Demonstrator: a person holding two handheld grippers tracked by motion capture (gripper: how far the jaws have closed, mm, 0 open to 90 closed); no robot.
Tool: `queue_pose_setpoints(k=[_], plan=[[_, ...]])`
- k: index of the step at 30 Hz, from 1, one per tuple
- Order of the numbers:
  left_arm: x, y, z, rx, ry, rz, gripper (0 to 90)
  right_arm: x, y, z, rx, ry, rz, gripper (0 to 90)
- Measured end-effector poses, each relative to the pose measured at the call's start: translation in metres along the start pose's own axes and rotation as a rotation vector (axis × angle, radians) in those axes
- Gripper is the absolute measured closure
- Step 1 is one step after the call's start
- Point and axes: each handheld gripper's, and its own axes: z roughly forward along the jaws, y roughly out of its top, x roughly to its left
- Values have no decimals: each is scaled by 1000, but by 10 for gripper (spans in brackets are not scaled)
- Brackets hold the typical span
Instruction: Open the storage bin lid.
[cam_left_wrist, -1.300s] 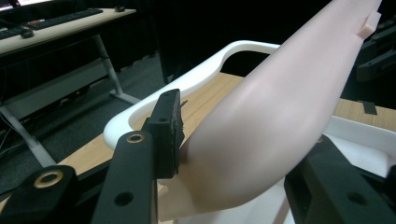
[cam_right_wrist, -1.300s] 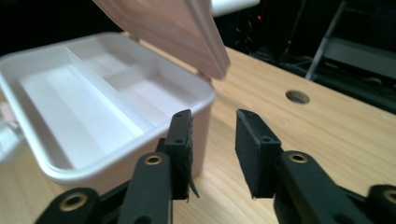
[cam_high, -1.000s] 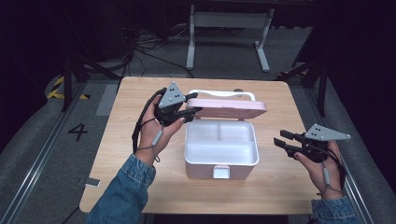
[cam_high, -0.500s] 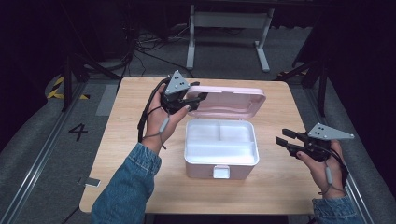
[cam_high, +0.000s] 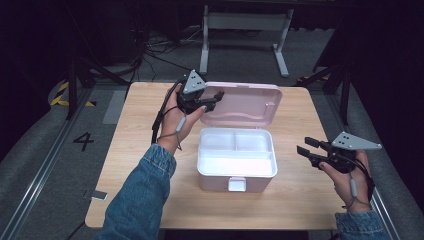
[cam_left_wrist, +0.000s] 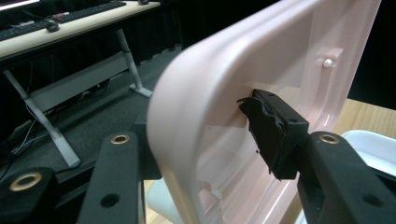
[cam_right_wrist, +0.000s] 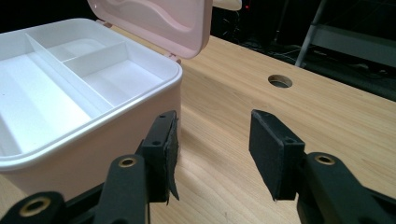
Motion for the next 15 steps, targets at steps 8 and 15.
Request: queue_pose_setpoints(k=[8,15], plan=[[9,1,12,25,-11,-34,480,1,0,1,-11,23,8,515],[15,-5,22,36,-21,-63,445,0,0,0,-18,27,16,502]])
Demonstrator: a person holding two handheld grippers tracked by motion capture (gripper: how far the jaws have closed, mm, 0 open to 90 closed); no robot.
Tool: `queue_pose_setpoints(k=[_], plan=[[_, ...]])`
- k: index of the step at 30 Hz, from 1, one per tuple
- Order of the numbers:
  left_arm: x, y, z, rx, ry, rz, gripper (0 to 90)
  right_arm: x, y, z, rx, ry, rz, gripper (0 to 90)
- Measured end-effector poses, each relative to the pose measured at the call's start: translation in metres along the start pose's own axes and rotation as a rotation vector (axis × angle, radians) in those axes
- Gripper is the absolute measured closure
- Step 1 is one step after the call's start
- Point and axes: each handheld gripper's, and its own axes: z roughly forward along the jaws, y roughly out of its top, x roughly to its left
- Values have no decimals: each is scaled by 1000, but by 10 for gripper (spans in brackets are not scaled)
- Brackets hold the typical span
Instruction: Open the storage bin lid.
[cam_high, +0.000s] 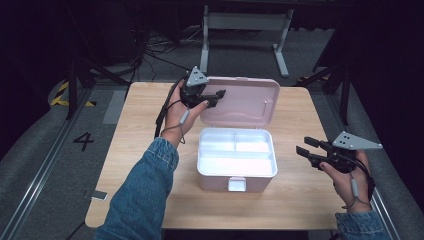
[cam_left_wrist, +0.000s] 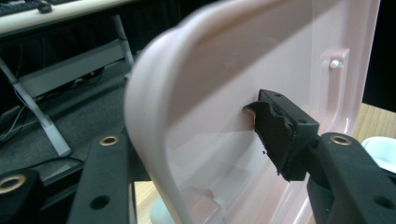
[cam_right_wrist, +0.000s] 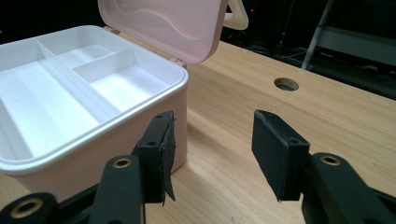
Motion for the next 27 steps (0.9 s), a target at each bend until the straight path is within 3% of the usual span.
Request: queue_pose_setpoints(k=[6,14,22,27], plan=[[2,-10,12,37,-2,-20,400,-1,0,0,-1,5,3,497],[6,-17,21,47,-14,-36,373,-2,-1,0,0,5,4,493],[12,-23,29,62,-16,-83,331,-2,-1,1,-1,12,9,487],[17,-27,35,74,-34,-139,329,-2,-1,1,-2,14,11,486]])
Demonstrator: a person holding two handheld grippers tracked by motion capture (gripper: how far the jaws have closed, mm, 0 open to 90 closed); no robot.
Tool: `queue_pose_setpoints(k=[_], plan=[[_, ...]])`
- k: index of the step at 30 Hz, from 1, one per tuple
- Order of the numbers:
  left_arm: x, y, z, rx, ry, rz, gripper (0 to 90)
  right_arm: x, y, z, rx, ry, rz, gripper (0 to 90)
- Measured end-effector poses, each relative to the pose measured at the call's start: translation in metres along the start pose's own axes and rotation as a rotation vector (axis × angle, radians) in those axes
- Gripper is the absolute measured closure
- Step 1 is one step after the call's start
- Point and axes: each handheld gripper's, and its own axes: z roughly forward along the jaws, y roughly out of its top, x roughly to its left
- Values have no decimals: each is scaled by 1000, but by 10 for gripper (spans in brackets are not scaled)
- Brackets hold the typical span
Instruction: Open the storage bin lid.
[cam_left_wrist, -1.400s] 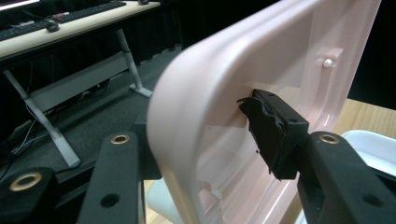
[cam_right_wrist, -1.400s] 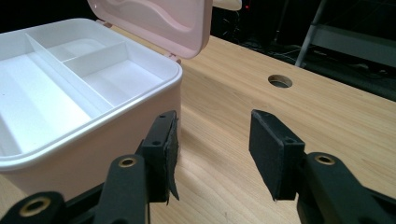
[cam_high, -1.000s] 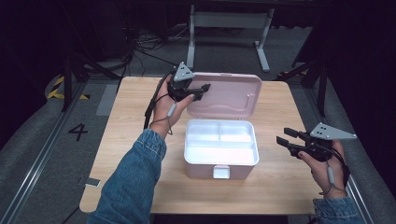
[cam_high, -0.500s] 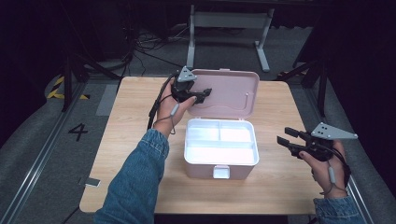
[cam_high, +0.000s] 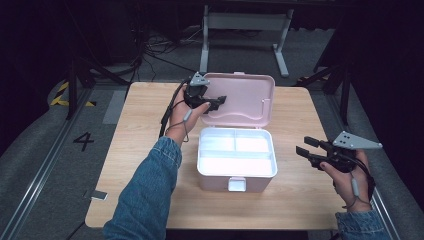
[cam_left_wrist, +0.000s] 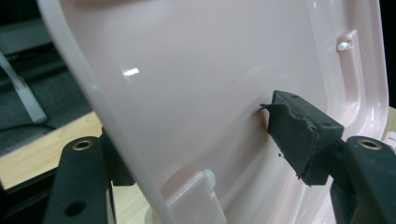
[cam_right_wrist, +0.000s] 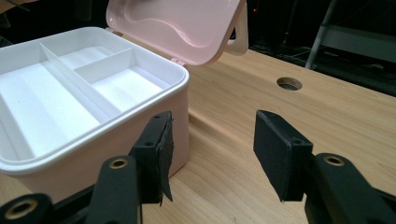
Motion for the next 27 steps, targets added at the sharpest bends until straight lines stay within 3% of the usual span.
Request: queue_pose_setpoints(k=[7,14,27], plan=[[5,-6,6,51,-5,-28,305,-1,0,0,1,0,0,485],[10,-13,11,60,-10,-67,297,0,-1,1,5,2,0,484],[15,-23,19,153,0,-121,261,-1,-2,2,9,1,0,483]])
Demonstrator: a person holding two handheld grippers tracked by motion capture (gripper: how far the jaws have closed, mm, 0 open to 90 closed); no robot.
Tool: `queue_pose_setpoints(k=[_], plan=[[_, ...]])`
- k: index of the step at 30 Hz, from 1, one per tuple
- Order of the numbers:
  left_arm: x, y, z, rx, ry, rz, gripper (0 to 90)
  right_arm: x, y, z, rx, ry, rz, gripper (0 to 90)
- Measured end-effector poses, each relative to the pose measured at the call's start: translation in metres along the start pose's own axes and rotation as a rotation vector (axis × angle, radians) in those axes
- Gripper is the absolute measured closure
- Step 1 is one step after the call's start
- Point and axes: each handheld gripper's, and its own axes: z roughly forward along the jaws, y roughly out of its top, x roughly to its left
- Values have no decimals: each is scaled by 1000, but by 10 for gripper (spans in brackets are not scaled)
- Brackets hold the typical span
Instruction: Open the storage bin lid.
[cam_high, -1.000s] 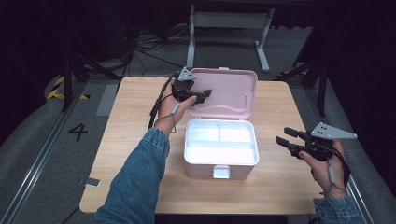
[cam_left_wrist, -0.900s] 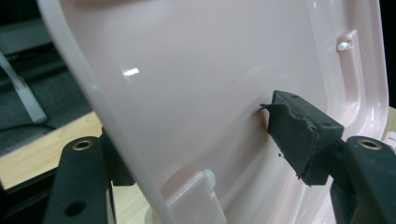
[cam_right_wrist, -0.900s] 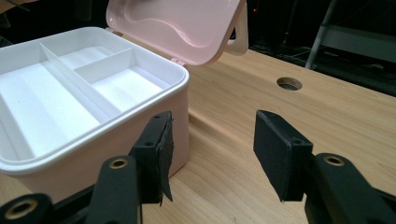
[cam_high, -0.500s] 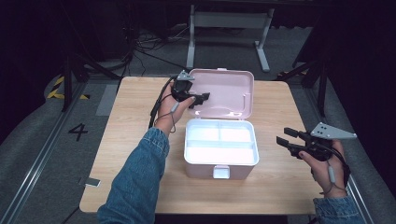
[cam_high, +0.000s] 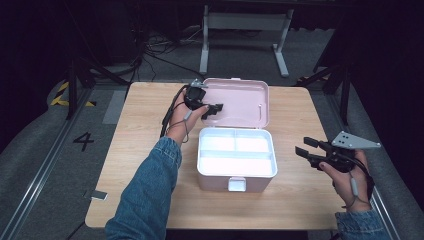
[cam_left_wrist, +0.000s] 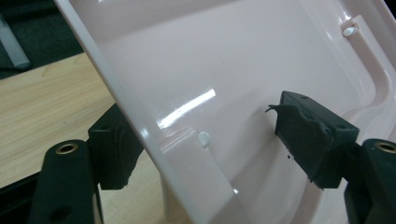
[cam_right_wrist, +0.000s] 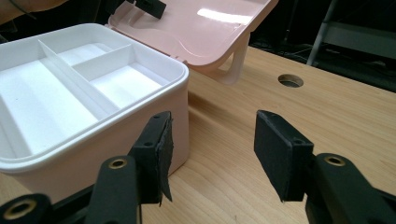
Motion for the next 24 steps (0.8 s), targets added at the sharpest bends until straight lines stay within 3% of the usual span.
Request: queue_pose_setpoints(k=[16,24], plan=[[6,-8,7,88,-12,-87,247,0,-1,2,10,0,2,482],[6,-8,8,137,19,-134,253,0,-2,2,6,3,8,477]])
